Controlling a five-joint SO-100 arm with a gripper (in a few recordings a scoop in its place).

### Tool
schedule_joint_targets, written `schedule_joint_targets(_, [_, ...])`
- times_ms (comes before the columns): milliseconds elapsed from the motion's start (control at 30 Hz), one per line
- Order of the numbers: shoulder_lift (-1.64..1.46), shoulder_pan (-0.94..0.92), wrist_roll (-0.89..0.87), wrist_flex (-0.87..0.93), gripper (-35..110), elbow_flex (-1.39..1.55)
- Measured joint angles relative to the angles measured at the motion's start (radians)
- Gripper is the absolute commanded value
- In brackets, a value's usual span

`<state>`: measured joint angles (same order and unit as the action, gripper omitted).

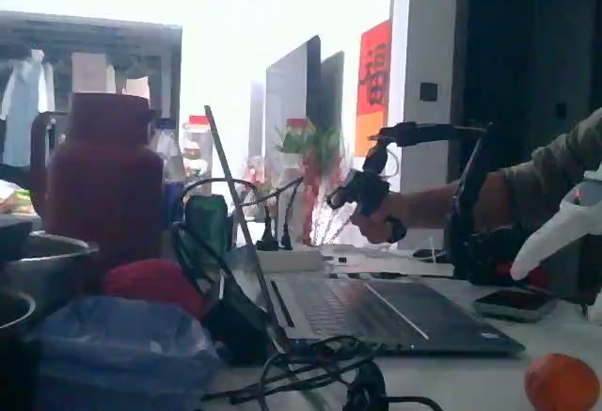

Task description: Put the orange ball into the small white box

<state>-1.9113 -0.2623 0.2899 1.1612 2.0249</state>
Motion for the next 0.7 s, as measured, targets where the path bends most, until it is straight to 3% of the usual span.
schedule_joint_targets(333, [0.002, 0.003, 0.0, -0.005, 40, 0.051])
schedule_joint_targets(700, [0.199, 0.008, -0.005, -0.089, 40, 0.051])
